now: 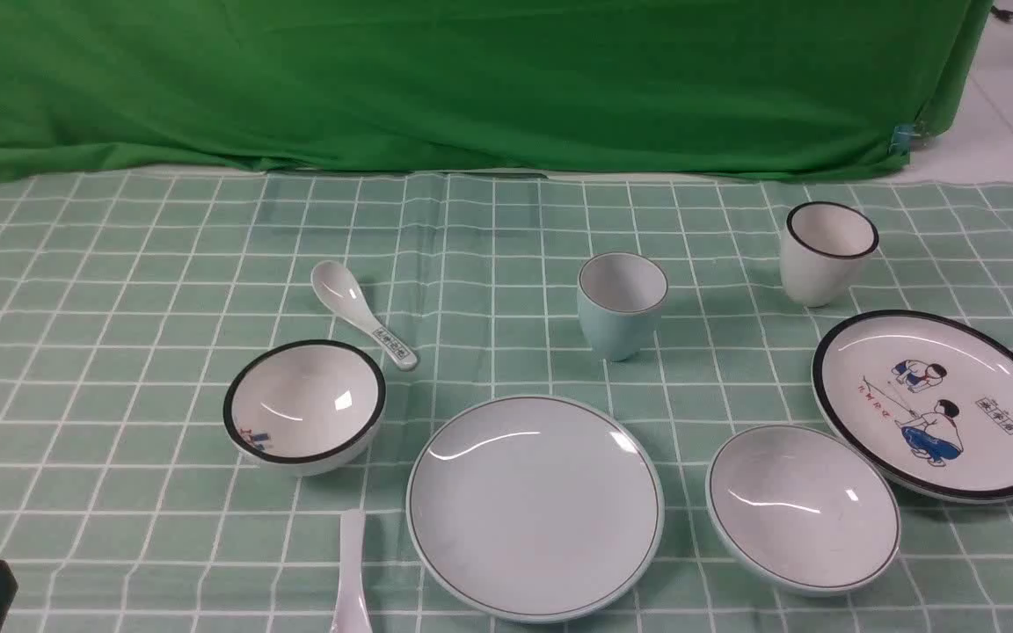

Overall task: Place the bowls on the plates on the blue tablecloth, put the cups on the bowls, and place the spoons in the cups.
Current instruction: 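Reach the grippers toward the bowl and tableware on the table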

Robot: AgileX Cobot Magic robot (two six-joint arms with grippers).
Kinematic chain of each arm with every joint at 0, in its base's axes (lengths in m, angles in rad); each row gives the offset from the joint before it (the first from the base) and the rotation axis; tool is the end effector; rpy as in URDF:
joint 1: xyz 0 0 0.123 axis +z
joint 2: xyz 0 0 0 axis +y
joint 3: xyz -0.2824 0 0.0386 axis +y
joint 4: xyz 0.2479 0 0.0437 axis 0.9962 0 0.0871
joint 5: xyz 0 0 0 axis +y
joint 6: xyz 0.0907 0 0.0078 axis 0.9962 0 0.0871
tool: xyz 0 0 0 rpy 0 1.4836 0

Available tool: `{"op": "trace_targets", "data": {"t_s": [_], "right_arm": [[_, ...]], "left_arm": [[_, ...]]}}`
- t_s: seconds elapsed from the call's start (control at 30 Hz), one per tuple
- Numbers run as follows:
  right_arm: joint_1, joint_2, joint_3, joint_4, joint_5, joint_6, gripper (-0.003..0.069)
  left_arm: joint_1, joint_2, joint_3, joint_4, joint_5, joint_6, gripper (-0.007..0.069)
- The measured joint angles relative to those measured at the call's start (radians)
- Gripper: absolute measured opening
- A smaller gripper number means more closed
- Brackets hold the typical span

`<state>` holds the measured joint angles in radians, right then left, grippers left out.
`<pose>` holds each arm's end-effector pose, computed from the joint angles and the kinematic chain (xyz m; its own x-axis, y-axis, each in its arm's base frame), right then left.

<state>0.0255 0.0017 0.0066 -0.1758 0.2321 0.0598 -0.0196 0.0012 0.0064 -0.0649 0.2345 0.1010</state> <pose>0.0559 -0.0023 0.1900 -0.1498 -0.1149 -0.9820 -0.0024 0.9933 -0.1159 0.0558 -0.0025 0.1896 -0.1524 0.0409 -0.9875 0.0403 0.9986 0.0351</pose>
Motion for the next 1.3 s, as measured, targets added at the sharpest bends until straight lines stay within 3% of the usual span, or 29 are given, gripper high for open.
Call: {"op": "trace_targets", "data": {"t_s": [0.5,0.73,1.07,1.2,1.3], "right_arm": [[0.000,0.000,0.000,0.000,0.000,0.000,0.0241],[0.000,0.000,0.000,0.000,0.000,0.000,0.0241],[0.000,0.000,0.000,0.004,-0.022,-0.004,0.0241],[0.000,0.000,0.000,0.108,-0.186,0.247,0.0241],[0.000,0.000,0.000,0.161,-0.337,0.535,0.0241]], "left_arm": [[0.000,0.000,0.000,0.011,0.000,0.000,0.0017],[0.000,0.000,0.000,0.119,-0.008,0.005,0.0017],[0.000,0.000,0.000,-0.269,-0.357,-0.070,0.0017],[0.000,0.000,0.000,-0.298,-0.505,-0.121,0.0017],[0.000,0.000,0.000,-0.304,-0.637,-0.229,0.0017]]}}
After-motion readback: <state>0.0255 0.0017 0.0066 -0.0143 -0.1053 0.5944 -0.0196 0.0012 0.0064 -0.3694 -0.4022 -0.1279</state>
